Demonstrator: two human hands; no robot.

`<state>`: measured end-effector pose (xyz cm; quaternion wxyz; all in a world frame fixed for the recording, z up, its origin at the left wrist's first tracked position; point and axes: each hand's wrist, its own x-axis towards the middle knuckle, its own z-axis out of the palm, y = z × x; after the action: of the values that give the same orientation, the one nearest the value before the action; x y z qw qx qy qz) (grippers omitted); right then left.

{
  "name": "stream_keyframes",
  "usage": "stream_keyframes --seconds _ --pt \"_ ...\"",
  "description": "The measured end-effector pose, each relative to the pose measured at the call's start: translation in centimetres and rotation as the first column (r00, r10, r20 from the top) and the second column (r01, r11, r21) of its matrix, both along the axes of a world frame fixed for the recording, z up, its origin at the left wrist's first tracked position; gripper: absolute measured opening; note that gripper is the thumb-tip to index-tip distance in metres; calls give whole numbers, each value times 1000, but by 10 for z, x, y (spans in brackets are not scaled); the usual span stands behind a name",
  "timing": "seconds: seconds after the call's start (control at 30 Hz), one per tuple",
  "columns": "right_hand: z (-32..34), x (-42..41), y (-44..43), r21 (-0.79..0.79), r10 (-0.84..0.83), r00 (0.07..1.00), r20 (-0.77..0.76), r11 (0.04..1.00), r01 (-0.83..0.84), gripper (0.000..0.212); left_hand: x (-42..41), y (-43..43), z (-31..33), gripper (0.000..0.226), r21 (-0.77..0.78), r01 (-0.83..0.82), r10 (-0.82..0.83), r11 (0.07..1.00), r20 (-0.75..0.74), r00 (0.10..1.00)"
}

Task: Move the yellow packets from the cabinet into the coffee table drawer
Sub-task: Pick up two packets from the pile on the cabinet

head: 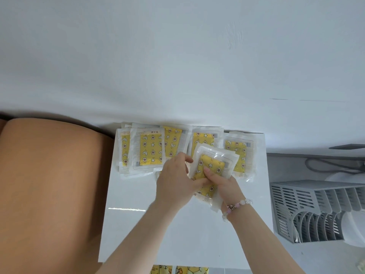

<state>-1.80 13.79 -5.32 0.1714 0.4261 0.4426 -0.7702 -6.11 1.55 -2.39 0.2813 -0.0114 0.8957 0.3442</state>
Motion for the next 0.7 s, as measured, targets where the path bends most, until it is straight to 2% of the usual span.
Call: stream_keyframes --seconds 0.07,0.1,0.17,0.2,0.3,0.47,0.57,0.7 --pt "1 0 -1 -5 5 1000 1 1000 -5 6 -17 -17 0 55 79 -121 111 989 128 986" --pt "1 1 -2 -6 -17 1000 11 1000 17 11 -26 -27 -4 54 57 -223 215 973 114 970" --pt "-4 5 0 -13 -47 997 59 999 48 18 -44 -50 -14 54 -129 -421 414 898 -75 907" --pt "-3 6 -1 -16 -61 995 82 998 62 19 -51 -58 -18 59 -236 -475 450 848 -156 879" --pt "-5 10 -4 -31 -60 993 103 997 63 17 -62 -66 -26 80 -440 -424 392 792 -168 905" --pt "-5 14 -13 -50 -62 991 118 996 69 17 -70 -53 -35 93 -552 -322 278 769 -165 946" --pt "-3 13 -9 -77 -75 991 115 994 84 23 -74 -52 -37 93 -540 -344 316 768 -147 937" --pt "-2 10 -3 -61 -62 993 97 996 69 20 -78 -57 -36 87 -431 -409 399 804 -120 909"
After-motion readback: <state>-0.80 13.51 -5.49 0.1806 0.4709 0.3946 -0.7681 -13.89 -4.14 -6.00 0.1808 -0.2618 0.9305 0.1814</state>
